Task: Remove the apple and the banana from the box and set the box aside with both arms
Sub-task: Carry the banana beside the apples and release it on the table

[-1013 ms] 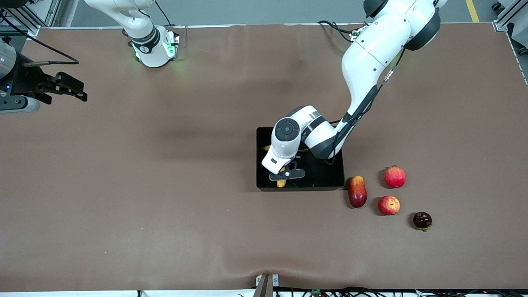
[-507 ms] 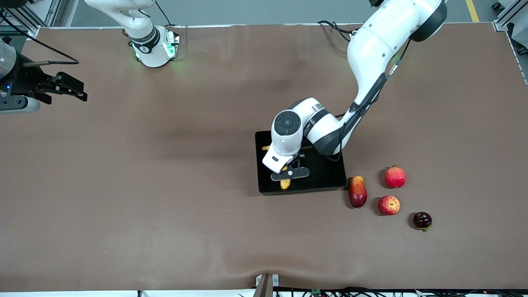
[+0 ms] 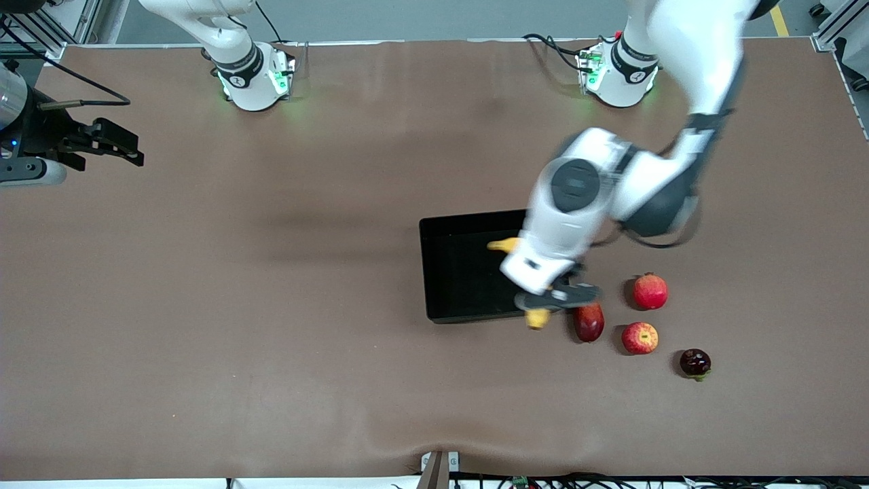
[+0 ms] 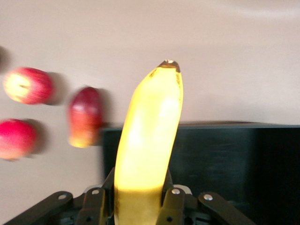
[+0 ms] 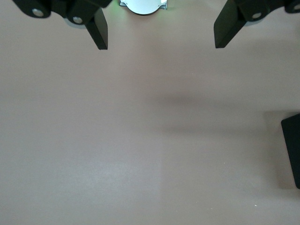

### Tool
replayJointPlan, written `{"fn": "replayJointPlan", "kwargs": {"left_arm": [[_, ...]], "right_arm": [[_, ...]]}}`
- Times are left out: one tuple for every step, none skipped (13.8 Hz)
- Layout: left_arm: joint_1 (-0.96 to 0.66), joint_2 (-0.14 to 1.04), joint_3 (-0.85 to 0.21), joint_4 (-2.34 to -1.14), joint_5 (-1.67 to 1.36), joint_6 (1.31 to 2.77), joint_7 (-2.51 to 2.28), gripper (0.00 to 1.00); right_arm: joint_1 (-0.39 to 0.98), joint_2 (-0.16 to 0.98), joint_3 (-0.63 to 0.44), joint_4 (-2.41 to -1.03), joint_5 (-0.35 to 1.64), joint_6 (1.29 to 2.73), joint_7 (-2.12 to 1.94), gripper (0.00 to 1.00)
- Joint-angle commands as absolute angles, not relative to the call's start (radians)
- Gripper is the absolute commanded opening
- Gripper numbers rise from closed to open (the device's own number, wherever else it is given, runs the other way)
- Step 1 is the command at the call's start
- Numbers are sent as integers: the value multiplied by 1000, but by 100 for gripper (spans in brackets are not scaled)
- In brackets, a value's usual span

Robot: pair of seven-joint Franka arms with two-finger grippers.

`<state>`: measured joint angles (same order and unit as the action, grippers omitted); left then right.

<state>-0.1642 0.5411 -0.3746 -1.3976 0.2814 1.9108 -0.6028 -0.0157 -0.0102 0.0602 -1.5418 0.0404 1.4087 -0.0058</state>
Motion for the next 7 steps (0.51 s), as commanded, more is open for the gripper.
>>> {"fn": "replayJointPlan", "kwargs": {"left_arm": [[-43,477,-380,-1475,218,1873,-392,0],[9,468,-380,-1502,216,1873,-326,0],[62,465,-380,-1518,216,1873,-257,0],[110,462,-380,-1538,216,1875,-189,0],[156,460,-380,-1564,216,1879,-136,0],[205,463,-380,-1590,218,1890,-91,0],[245,468,-380,-1617,219,1910,-45,0]], "right_arm": [[-21,-17,63,-1546,54,1405,6,100],[-21,-17,63,-1546,54,1405,6,100],[-21,-17,63,-1546,54,1405,6,100],[-21,-17,63,-1546,54,1405,6,100],[-21,-17,63,-1546,54,1405,6,100],[-21,-17,63,-1546,54,1405,6,100],[-21,-15,61,-1545,54,1408,6,100]]}}
